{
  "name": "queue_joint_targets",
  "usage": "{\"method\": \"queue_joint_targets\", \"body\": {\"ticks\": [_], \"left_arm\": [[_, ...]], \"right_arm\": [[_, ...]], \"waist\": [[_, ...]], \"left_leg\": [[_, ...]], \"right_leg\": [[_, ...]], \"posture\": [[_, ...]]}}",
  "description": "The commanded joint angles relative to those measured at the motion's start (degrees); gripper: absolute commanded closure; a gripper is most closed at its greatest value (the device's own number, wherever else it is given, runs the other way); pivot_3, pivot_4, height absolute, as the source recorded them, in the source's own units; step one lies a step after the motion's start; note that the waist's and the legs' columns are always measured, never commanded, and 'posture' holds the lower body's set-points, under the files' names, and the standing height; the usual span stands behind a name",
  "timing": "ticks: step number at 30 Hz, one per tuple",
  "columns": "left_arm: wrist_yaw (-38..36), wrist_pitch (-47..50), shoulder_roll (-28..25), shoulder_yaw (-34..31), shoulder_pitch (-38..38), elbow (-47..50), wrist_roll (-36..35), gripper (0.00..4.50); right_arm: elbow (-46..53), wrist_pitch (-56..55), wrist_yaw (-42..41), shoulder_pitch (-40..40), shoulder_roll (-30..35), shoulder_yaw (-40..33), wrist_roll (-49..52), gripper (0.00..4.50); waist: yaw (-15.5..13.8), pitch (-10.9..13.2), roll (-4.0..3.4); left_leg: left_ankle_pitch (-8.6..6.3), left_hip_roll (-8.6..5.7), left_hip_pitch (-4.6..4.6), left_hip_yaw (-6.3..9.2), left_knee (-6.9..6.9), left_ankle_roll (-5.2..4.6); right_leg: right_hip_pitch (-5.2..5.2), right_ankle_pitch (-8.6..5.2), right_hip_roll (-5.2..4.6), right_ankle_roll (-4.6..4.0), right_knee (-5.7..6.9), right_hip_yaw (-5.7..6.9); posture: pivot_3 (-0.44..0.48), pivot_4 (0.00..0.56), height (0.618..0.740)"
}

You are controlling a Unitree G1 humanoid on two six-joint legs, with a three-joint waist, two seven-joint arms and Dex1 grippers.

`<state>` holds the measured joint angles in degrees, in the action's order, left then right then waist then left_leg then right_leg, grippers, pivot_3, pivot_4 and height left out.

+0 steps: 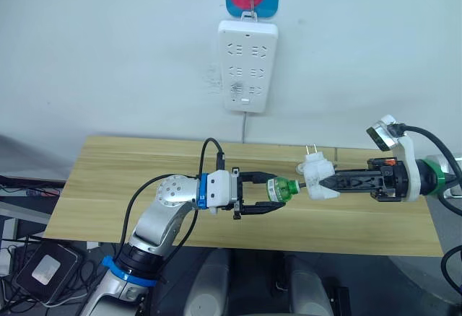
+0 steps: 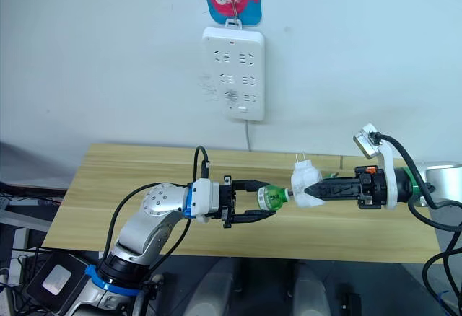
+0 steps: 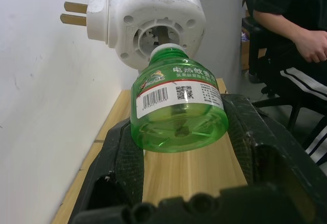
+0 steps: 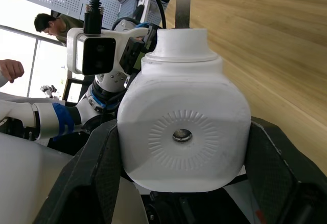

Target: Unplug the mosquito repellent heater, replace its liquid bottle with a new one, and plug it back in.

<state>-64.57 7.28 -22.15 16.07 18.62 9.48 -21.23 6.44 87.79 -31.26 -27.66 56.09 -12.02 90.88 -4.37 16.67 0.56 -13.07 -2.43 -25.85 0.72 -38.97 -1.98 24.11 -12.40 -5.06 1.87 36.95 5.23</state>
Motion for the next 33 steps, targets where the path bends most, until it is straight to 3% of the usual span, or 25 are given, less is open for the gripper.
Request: {"method": "queue_joint_targets", "body": {"ticks": [1, 11, 21, 33], "left_arm": [[-0.97, -1.27, 0.40, 1.65, 0.07, 2.34, 0.11, 2.28], [3.05, -0.40, 3.48, -1.48, 2.61, 1.55, -1.51, 2.28], [3.37, 0.85, 3.06, -2.87, 2.00, 2.01, -2.54, 2.28], [-1.13, -0.01, 1.10, 0.69, 0.81, 3.89, -1.82, 2.28]], "right_arm": [[2.51, -1.34, -0.96, 0.18, 0.25, -0.45, 1.32, 1.51], [5.27, -2.32, -2.87, 3.31, 1.35, -0.37, -1.48, 1.51], [3.49, -3.37, -2.02, 2.93, 1.37, -0.35, -1.02, 1.51], [0.71, -4.00, 1.26, -0.08, -0.16, 0.92, 1.96, 1.51]], "waist": [[0.00, -0.23, -0.01], [0.02, -0.73, -0.01], [0.14, -0.82, -0.02], [0.23, -0.82, -0.02]], "left_leg": [[-0.03, 0.00, 0.00, 0.00, 0.00, -0.05], [-0.05, -0.01, 0.02, -0.02, -0.01, -0.09], [-0.11, 0.00, 0.05, -0.03, -0.02, -0.19], [-0.11, 0.00, 0.06, -0.01, -0.03, -0.19]], "right_leg": [[0.00, 0.00, 0.01, 0.00, 0.00, 0.00], [-0.01, 0.00, 0.04, 0.00, 0.03, -0.02], [-0.02, 0.00, 0.03, 0.00, 0.04, -0.06], [-0.02, 0.00, 0.03, -0.01, 0.04, -0.14]], "posture": [[0.077, 0.186, 0.740], [0.078, 0.194, 0.740], [0.074, 0.208, 0.740], [0.075, 0.216, 0.740]]}}
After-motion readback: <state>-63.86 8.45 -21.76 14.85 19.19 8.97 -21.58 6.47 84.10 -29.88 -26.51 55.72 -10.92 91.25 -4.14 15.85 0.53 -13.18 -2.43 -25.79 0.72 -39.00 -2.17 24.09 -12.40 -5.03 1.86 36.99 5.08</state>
